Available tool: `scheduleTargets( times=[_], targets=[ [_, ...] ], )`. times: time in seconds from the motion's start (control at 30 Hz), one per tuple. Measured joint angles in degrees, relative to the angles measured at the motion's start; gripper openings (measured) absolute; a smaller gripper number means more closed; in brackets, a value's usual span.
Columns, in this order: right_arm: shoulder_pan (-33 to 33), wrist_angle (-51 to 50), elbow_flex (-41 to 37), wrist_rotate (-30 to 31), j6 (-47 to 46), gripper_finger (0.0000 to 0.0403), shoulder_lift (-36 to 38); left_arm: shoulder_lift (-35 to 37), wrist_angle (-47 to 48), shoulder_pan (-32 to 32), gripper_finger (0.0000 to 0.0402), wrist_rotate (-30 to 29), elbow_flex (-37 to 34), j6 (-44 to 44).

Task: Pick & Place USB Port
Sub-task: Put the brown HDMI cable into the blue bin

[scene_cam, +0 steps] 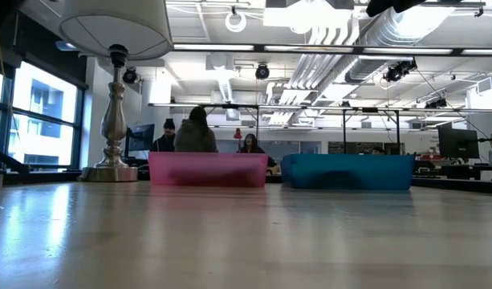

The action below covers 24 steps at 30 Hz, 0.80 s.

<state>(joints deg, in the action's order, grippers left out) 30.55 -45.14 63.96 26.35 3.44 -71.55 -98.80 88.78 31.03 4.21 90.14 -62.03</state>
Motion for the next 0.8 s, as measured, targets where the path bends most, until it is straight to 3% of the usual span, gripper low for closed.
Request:
scheduleTargets(
  times=[0.17, 0.37, 0.57, 0.8],
  targets=[
    [0.2, 0.0, 0.0, -0.6, -0.2, 0.0181, 0.0, 0.0, -4.4, 5.0, 0.0151, -3.2, -2.2, -19.1],
    [2.2, 0.1, 0.0, -0.8, -0.4, 0.0181, 0.0, -0.5, -11.0, 9.5, 0.0151, -6.1, -3.7, -29.7],
    [4.5, -0.2, 0.0, -0.9, -0.2, 0.0181, 0.0, -2.9, -11.4, 11.8, 0.0151, -0.2, -3.8, -35.1],
    [7.0, -0.6, 0.0, -0.5, -0.2, 0.0181, 0.0, -7.0, -13.7, 13.0, 0.0151, 1.4, -3.8, -35.6]
  ],
)
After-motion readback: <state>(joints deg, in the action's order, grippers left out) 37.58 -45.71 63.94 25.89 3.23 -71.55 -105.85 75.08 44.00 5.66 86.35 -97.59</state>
